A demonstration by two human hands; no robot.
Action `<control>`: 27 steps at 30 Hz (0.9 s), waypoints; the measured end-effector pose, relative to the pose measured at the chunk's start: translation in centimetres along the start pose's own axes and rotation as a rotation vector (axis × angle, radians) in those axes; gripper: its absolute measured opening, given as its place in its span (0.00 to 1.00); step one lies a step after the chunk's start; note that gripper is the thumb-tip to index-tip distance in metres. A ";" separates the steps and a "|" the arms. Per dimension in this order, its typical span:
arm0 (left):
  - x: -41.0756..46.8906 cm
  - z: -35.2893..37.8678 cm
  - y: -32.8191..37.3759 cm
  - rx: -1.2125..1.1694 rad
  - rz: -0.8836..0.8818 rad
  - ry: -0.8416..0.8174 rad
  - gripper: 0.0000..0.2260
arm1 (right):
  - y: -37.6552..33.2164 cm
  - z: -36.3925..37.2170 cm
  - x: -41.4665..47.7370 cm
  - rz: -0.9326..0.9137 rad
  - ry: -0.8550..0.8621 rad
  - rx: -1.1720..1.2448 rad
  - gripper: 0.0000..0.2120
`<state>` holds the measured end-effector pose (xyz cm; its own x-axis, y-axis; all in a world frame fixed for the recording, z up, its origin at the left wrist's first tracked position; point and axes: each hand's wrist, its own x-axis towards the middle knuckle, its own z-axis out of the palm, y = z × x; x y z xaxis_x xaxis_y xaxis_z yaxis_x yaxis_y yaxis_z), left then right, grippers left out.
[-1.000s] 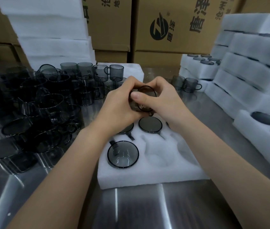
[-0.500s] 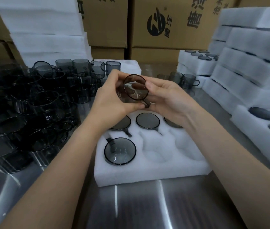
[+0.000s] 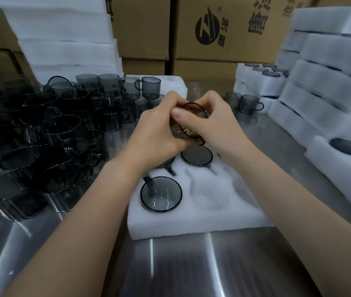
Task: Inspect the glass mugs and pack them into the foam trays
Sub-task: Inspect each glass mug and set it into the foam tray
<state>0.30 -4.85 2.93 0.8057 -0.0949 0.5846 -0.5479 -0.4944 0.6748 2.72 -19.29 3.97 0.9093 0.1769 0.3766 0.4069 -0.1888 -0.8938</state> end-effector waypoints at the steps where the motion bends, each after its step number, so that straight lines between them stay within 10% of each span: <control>1: 0.0 0.0 0.1 0.023 0.016 -0.015 0.25 | 0.0 0.0 0.0 -0.011 0.030 0.015 0.22; 27: 0.4 -0.6 -1.0 -0.306 -0.131 0.140 0.23 | -0.1 -1.7 0.3 0.087 -0.317 0.541 0.10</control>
<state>0.99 -3.89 2.75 0.8466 0.0821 0.5259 -0.5009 -0.2114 0.8393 3.10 -20.85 4.58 0.8337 0.4759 0.2802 0.1554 0.2847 -0.9459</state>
